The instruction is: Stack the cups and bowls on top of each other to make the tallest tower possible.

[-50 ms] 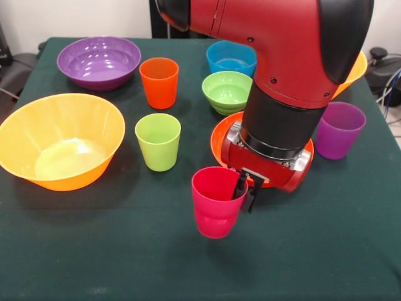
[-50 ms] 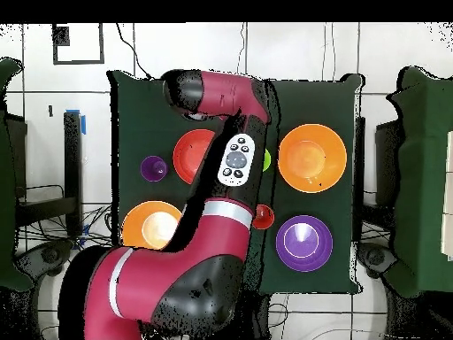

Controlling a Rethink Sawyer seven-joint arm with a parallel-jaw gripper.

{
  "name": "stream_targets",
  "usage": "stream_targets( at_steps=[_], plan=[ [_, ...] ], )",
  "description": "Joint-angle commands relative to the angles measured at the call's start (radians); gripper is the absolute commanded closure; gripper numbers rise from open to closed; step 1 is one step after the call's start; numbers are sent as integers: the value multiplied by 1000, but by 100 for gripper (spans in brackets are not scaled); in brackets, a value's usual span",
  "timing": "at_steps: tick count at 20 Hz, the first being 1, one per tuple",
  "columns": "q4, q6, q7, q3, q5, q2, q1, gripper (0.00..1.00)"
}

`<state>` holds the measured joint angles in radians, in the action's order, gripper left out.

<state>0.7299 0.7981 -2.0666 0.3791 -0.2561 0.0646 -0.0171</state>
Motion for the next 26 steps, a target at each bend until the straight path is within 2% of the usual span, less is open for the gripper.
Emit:
stream_targets(
  at_steps=[1, 9, 19, 20, 26],
  plan=[
    [17, -59, 44, -132, 51, -40, 19, 100],
    [-21, -43, 53, -129, 59, -54, 24, 100],
    [-34, -70, 52, -109, 80, -60, 16, 100],
    [-35, -70, 56, -110, 79, -61, 17, 0],
    [-28, -70, 67, -116, 79, -57, 19, 0]
  ],
)
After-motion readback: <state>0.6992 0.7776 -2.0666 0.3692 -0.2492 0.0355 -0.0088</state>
